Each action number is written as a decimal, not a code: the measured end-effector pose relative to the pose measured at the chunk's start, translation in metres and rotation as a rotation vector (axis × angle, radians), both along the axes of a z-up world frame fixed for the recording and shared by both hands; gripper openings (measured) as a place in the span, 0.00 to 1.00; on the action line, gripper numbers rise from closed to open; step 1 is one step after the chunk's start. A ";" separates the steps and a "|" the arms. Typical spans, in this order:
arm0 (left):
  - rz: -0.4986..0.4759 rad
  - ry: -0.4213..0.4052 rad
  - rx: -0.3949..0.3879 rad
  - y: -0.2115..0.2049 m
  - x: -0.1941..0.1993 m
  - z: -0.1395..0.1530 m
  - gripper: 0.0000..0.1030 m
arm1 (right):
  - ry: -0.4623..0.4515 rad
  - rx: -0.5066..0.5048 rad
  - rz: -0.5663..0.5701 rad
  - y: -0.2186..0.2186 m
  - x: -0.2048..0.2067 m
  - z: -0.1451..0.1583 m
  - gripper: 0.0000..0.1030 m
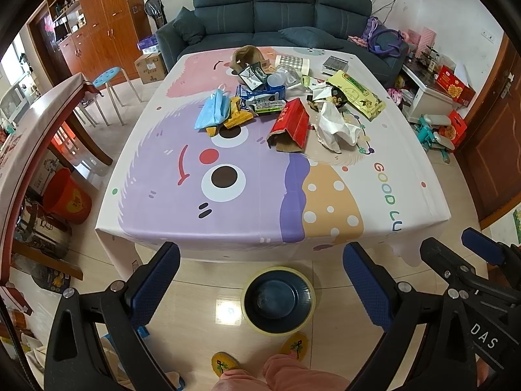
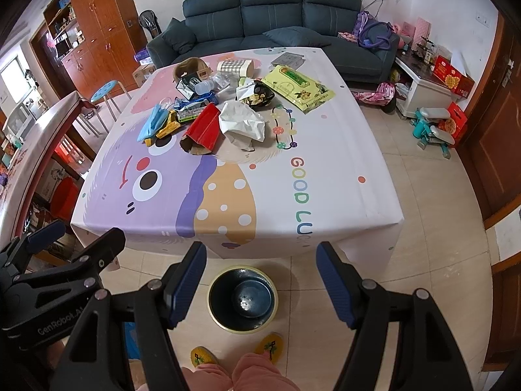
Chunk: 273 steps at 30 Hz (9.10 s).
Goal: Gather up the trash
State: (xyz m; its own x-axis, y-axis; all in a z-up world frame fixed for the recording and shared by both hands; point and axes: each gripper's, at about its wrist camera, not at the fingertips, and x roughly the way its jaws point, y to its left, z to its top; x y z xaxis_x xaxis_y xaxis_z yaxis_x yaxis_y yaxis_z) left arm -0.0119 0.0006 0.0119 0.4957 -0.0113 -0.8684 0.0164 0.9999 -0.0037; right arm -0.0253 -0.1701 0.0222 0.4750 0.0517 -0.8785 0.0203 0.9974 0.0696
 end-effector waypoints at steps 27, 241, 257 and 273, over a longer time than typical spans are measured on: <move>0.056 -0.021 0.075 0.004 0.021 0.013 0.96 | -0.059 -0.002 0.069 0.015 0.027 0.011 0.69; -0.323 -0.135 -0.181 0.054 0.031 0.039 0.78 | -0.139 0.098 -0.075 0.069 -0.003 0.024 0.47; -0.168 0.008 -0.201 0.019 0.162 -0.007 0.78 | -0.083 -0.013 0.137 0.054 0.146 -0.024 0.47; -0.037 0.256 -0.142 -0.033 0.263 -0.105 0.78 | 0.081 0.066 0.378 -0.002 0.227 -0.077 0.31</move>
State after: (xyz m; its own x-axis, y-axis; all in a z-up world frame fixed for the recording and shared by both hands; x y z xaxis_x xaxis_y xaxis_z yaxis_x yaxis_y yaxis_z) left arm 0.2515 -0.0323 -0.0934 0.2575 -0.1555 -0.9537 0.0338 0.9878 -0.1519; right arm 0.2014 -0.1721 -0.0553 0.3408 0.2674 -0.9013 -0.3397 0.9289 0.1472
